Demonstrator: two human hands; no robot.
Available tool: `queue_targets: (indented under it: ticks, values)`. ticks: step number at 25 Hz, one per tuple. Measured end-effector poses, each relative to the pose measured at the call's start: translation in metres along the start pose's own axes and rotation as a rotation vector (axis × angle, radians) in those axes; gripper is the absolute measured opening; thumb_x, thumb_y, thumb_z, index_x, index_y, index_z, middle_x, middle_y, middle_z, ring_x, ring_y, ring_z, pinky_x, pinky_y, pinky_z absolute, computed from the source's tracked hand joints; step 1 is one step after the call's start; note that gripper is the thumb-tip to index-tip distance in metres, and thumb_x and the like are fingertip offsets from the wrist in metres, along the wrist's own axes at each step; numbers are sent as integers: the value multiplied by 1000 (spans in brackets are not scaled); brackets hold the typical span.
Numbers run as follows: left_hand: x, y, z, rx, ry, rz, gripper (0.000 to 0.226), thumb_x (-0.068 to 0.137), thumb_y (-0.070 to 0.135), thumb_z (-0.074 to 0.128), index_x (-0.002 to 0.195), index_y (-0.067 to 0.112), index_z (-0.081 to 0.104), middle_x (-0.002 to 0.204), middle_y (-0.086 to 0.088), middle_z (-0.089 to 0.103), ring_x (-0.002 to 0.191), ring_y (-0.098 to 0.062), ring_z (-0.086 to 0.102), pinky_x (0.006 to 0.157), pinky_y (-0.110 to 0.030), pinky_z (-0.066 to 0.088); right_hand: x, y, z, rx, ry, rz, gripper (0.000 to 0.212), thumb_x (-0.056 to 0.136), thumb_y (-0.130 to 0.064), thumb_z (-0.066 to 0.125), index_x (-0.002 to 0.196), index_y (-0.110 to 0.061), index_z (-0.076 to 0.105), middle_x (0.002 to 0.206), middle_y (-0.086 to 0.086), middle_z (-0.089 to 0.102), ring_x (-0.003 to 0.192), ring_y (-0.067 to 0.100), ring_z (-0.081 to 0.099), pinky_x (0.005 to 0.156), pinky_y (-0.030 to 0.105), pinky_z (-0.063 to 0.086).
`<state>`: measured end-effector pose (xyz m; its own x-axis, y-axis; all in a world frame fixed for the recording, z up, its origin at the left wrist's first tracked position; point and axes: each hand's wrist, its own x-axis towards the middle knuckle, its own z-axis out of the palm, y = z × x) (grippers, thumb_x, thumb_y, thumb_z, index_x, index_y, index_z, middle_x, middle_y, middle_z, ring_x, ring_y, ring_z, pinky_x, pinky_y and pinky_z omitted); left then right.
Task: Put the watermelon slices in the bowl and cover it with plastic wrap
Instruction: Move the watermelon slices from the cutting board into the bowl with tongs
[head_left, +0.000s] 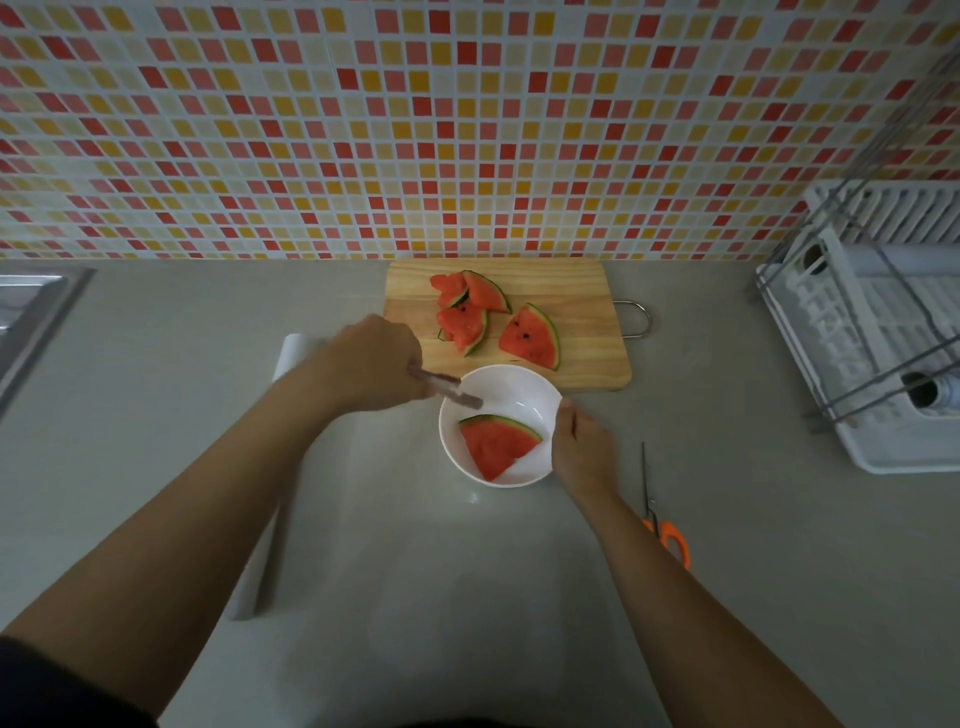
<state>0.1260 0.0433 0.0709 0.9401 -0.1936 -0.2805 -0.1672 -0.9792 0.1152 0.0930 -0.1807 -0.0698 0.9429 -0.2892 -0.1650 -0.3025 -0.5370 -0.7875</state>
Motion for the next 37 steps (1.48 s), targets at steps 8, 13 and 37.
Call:
queue_targets:
  ticks: [8, 13, 37]
  values:
    - [40, -39, 50, -987, -90, -570, 29, 78, 31, 75, 72, 4, 67, 57, -4, 61, 39, -9, 36, 38, -16, 31, 1, 2, 0, -27, 9, -2, 43, 99, -29, 33, 58, -16, 42, 54, -6, 45, 53, 4, 43, 47, 22, 25]
    - [60, -19, 79, -1173, 83, -530, 14, 78, 20, 74, 71, 8, 70, 69, -9, 62, 50, -13, 40, 46, -22, 33, 2, 2, 1, -32, 16, -6, 43, 99, -29, 34, 59, -15, 44, 54, -7, 47, 53, 3, 45, 47, 22, 26]
    - [-20, -28, -12, -601, -179, -240, 30, 71, 50, 70, 74, 21, 74, 67, 6, 71, 60, -9, 58, 48, -18, 42, 1, 6, 4, 85, 3, 4, 42, 99, -30, 31, 73, -9, 56, 74, 14, 60, 75, 30, 57, 64, 31, 36]
